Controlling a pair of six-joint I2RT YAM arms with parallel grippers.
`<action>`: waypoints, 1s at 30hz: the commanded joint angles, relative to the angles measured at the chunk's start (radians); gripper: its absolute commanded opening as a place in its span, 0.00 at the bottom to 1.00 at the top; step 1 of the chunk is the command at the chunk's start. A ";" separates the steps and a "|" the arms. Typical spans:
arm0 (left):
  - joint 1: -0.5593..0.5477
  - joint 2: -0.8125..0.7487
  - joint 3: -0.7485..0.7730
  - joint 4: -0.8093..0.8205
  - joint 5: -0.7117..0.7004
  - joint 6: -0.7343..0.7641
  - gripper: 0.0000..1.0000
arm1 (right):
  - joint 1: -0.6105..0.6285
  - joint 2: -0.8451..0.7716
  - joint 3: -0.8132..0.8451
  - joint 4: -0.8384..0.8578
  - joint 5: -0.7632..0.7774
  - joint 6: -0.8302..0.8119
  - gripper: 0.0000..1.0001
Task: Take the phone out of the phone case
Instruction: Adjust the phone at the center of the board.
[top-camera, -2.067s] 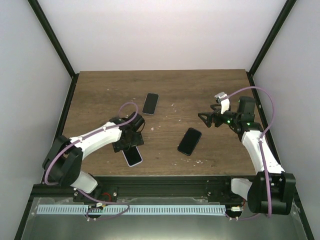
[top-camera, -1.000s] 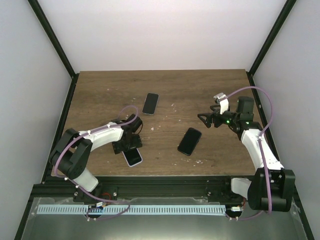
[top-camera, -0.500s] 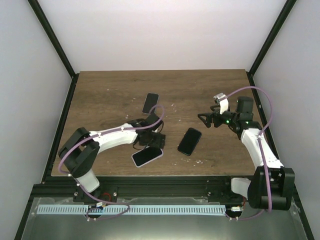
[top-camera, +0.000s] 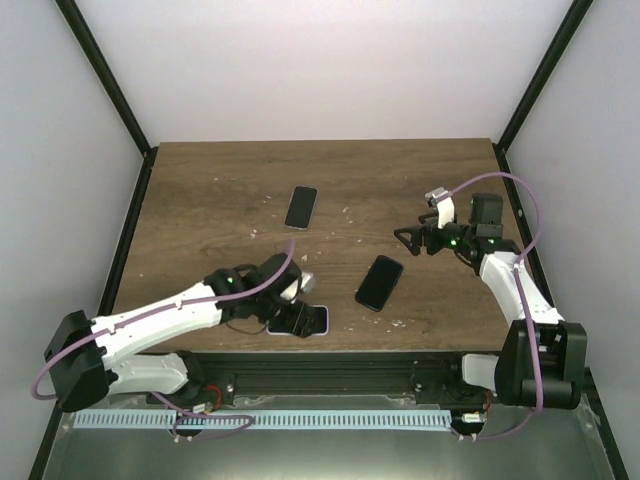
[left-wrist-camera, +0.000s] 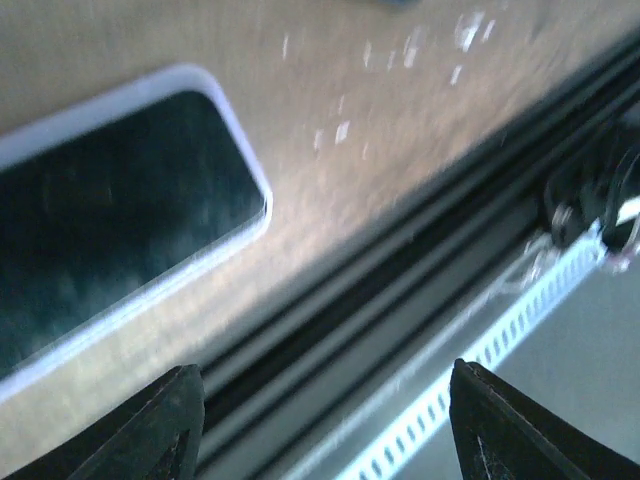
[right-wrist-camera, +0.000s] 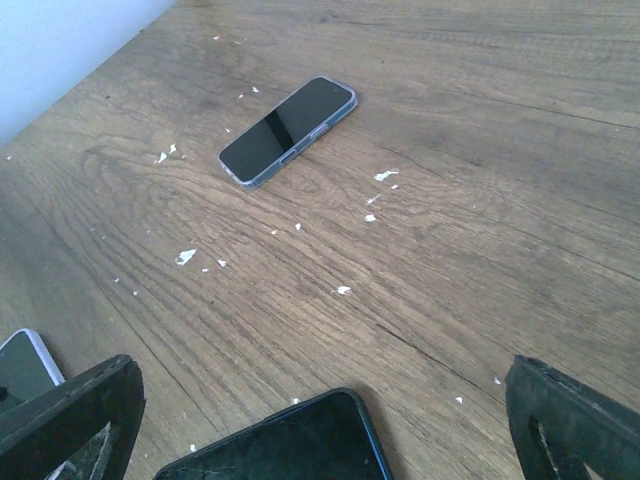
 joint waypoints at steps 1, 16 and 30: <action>-0.029 -0.020 -0.107 -0.119 0.078 -0.143 0.70 | -0.001 -0.013 0.032 -0.002 -0.035 -0.003 0.99; 0.182 0.139 -0.204 0.183 0.013 -0.156 0.85 | 0.000 -0.033 0.027 -0.008 -0.047 0.004 0.97; 0.060 0.042 -0.179 0.028 -0.042 -0.280 0.75 | 0.002 -0.019 0.023 -0.011 -0.059 -0.019 0.96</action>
